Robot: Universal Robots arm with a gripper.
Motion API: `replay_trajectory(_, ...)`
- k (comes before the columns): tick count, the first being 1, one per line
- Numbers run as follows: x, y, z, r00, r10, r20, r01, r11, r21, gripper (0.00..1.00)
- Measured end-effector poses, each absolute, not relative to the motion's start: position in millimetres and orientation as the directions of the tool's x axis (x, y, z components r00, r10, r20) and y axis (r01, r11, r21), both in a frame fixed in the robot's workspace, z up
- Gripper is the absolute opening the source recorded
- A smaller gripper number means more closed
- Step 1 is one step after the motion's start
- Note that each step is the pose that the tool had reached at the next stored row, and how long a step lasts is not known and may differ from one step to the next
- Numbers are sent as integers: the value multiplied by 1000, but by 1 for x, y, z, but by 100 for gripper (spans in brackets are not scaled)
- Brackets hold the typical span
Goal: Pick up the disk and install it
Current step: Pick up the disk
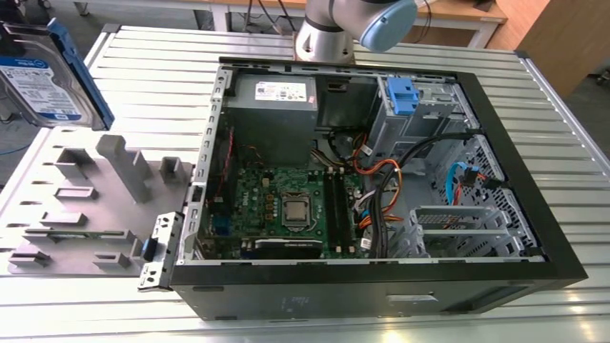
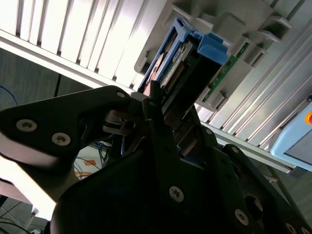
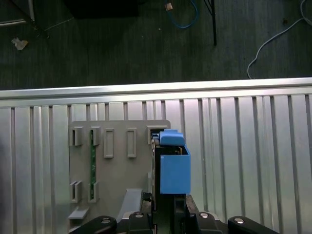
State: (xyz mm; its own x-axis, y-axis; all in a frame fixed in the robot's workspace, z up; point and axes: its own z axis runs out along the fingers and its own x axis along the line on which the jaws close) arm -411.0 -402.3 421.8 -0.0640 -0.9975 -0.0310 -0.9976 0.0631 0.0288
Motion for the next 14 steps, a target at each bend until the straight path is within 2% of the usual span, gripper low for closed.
replay_trajectory(14,-411,-402,446,-64,-997,-31,-998,63,29,35)
